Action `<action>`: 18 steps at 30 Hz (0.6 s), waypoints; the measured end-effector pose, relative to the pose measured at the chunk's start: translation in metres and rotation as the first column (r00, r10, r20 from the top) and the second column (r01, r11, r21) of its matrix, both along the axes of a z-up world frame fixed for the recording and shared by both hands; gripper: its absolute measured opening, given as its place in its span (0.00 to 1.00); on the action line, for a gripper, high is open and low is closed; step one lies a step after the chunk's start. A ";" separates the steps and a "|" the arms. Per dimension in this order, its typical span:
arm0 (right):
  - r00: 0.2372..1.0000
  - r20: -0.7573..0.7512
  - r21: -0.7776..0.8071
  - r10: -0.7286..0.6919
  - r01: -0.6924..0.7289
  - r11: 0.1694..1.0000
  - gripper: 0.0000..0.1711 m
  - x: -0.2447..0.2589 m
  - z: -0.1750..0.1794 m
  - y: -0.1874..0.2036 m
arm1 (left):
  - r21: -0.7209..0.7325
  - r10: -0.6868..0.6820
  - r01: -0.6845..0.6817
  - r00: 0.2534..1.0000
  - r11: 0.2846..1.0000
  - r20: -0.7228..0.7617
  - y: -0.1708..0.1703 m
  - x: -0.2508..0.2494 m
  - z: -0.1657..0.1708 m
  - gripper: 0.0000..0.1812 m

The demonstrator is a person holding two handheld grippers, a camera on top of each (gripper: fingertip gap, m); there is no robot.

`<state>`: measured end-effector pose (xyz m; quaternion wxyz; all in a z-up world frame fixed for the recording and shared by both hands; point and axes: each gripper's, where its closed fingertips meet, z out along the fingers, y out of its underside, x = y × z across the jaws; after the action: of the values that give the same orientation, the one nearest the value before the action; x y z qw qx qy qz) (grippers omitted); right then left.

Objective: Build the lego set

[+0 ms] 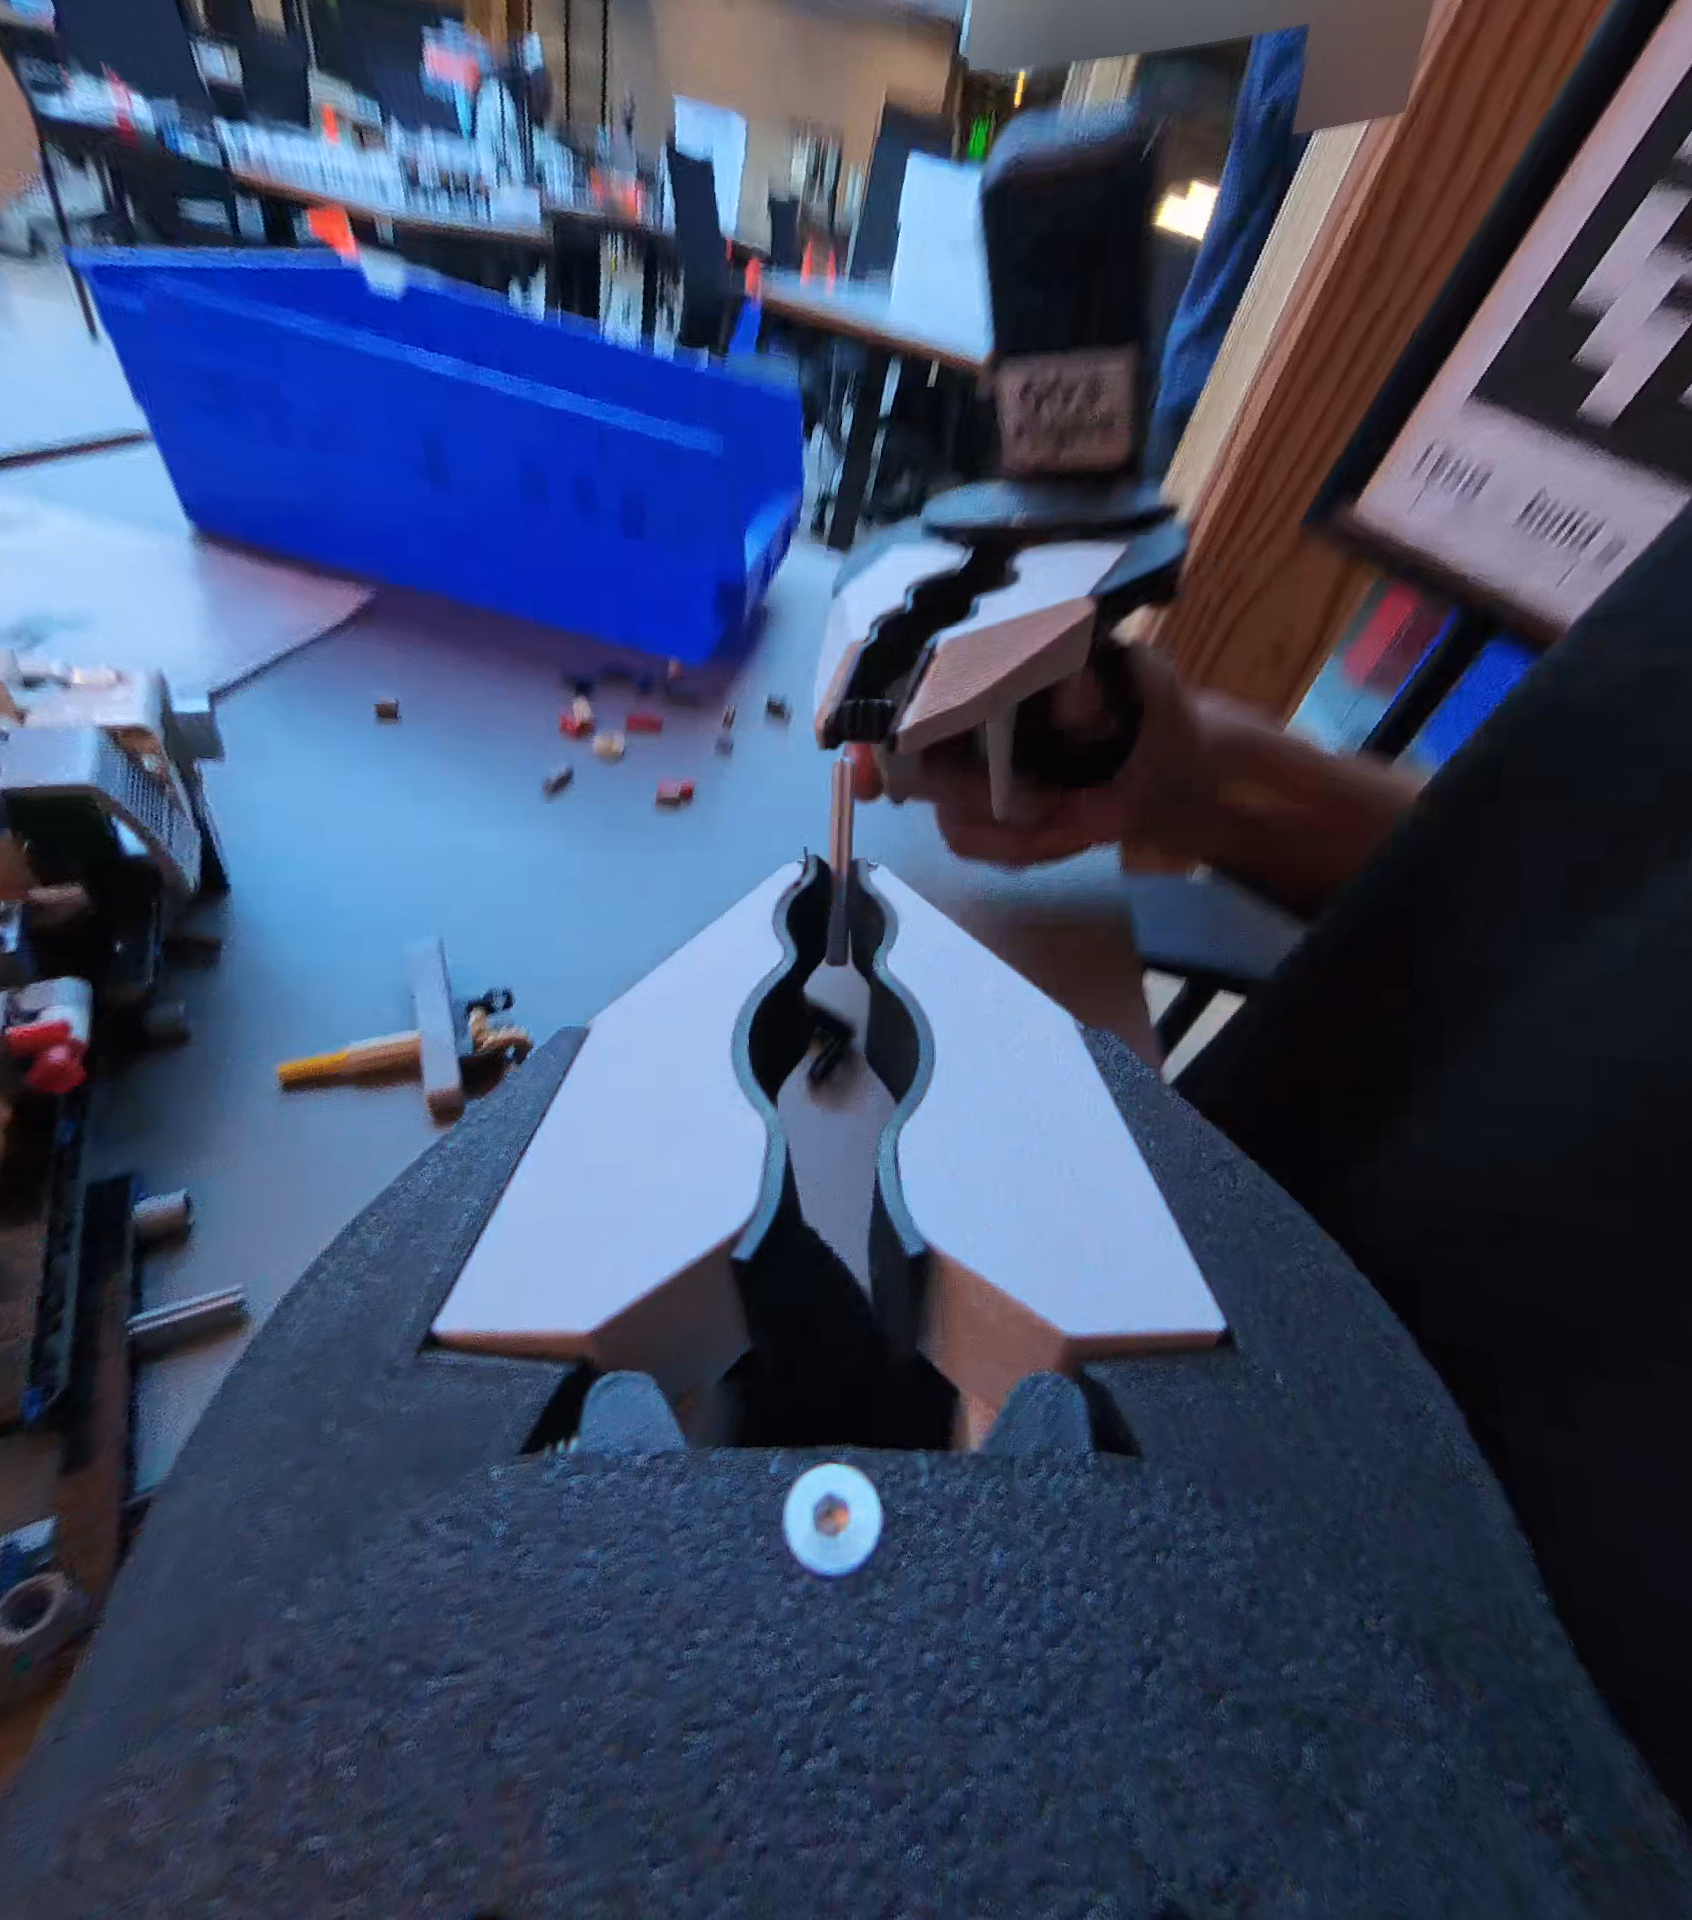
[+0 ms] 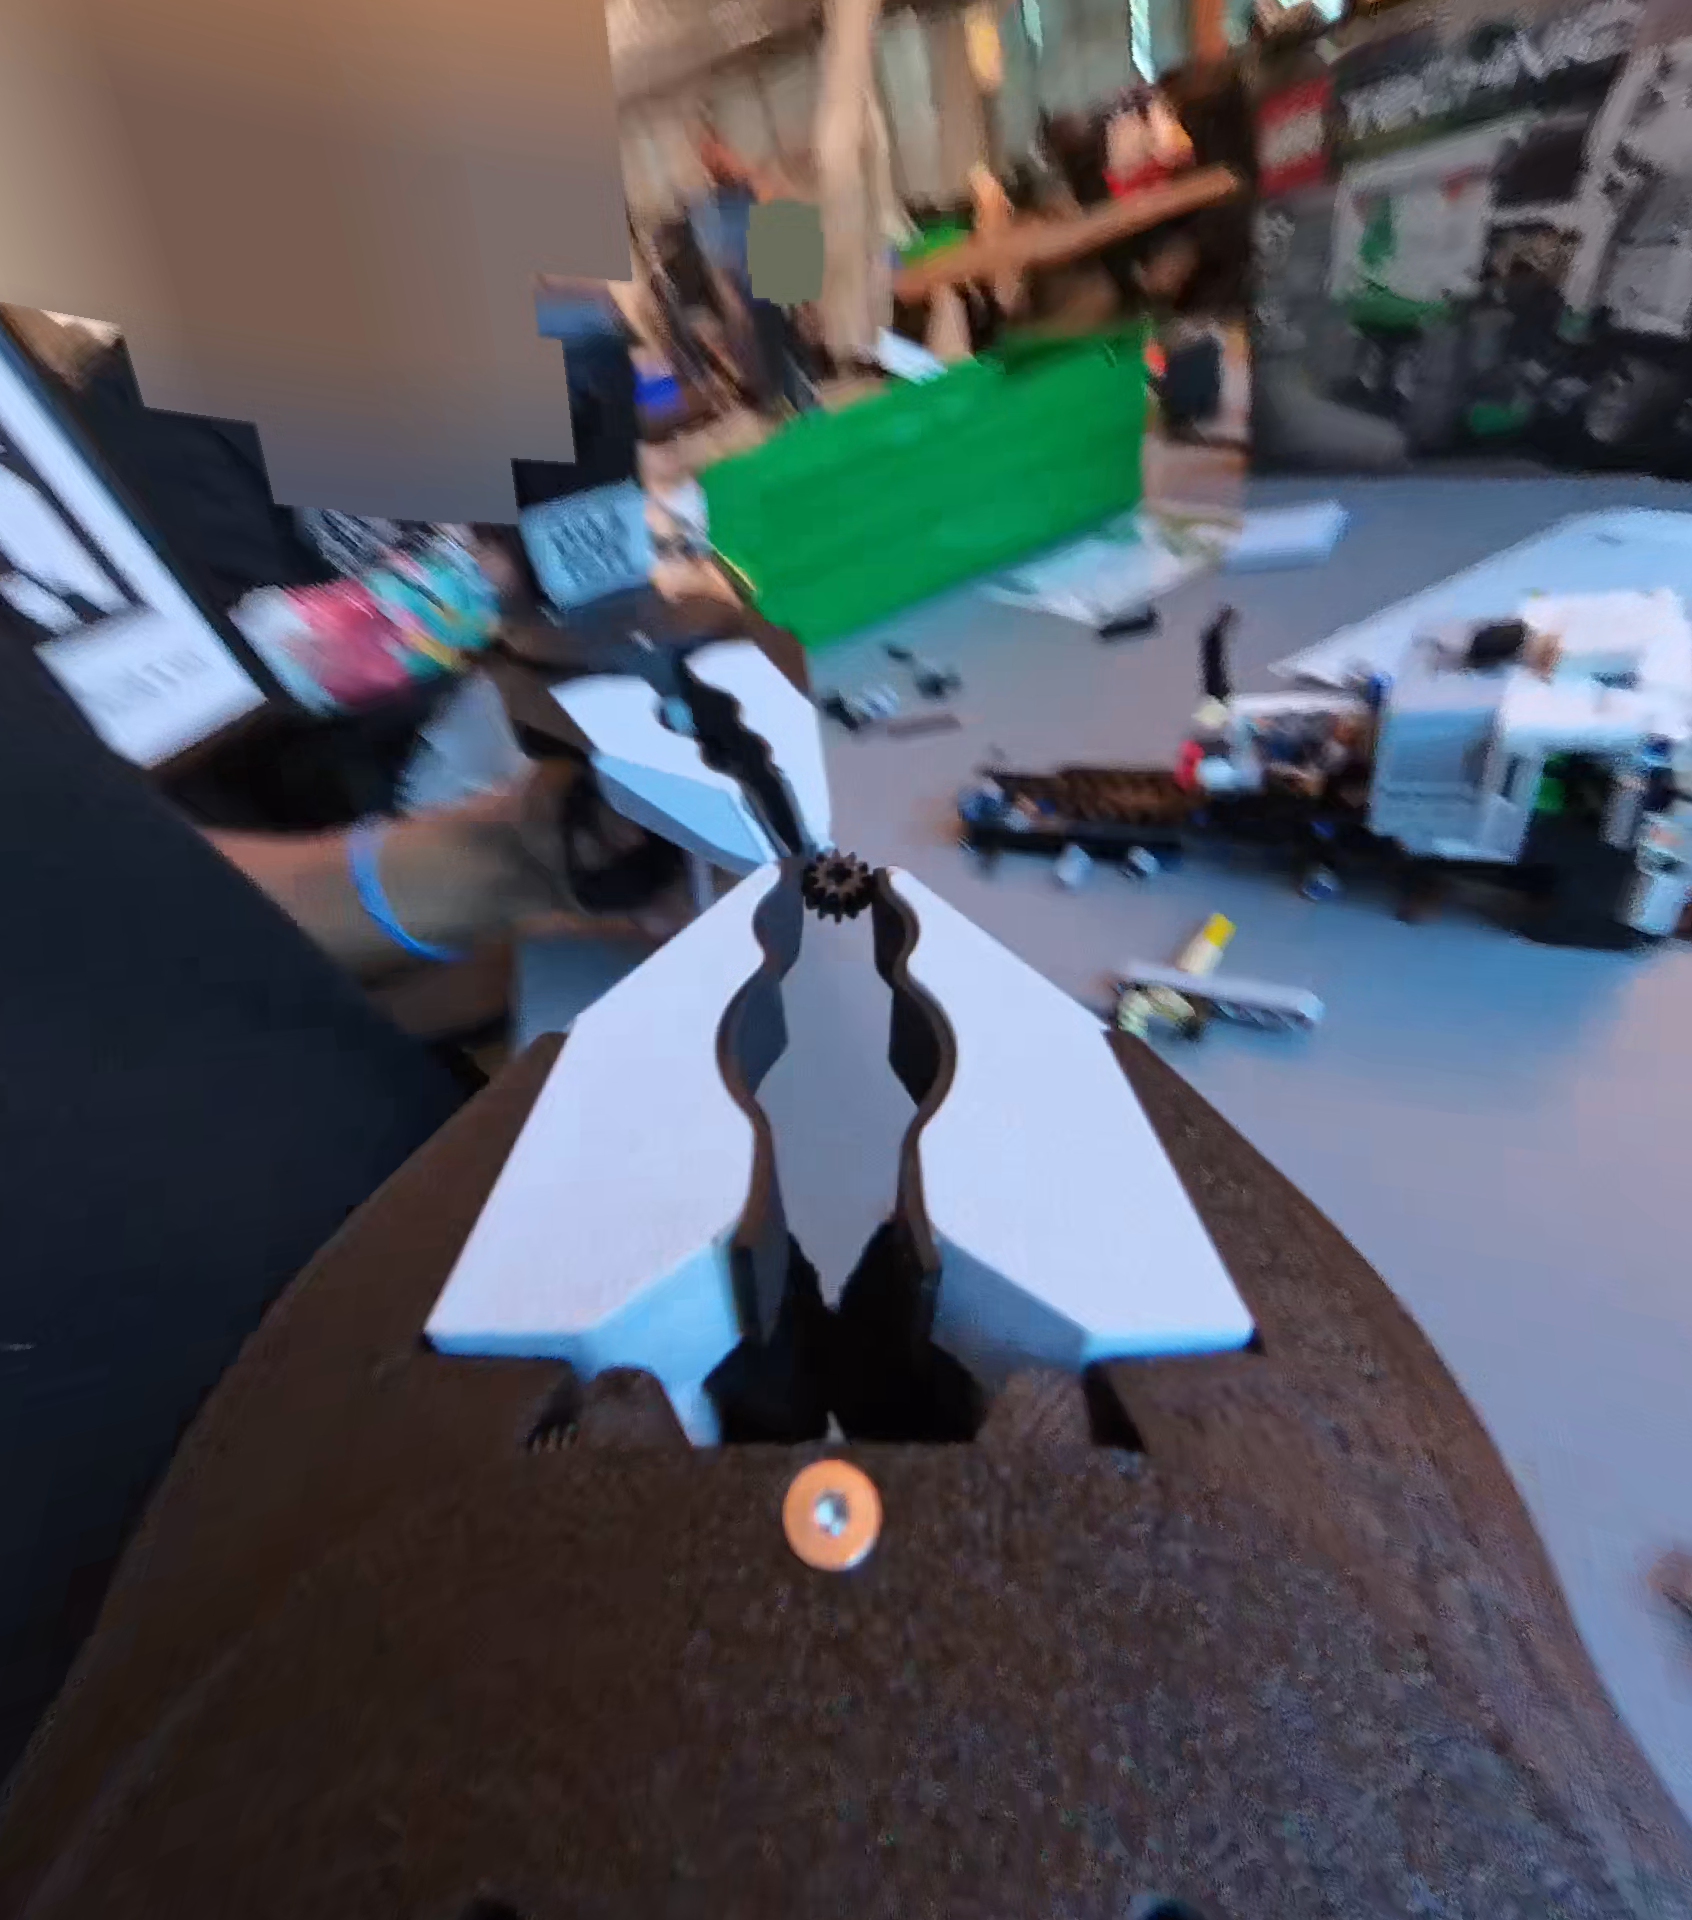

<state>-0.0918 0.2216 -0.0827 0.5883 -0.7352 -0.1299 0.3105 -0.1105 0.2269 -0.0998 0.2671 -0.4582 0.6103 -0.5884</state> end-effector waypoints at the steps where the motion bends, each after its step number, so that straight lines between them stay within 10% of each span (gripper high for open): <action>1: 0.996 -0.076 0.021 0.039 -0.038 0.999 0.07 -0.003 0.010 -0.001 | -0.050 0.002 0.000 0.999 0.999 0.043 0.000 -0.002 0.009 0.01; 18: 0.995 -0.094 0.040 0.037 -0.033 0.999 0.07 -0.026 0.032 0.013 | -0.032 0.087 -0.082 0.978 0.996 0.189 0.000 -0.010 0.028 0.00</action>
<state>-0.1176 0.2341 -0.0511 0.6021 -0.7060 -0.1208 0.3528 -0.1200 0.2267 -0.0713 0.3436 -0.4286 0.5550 -0.6247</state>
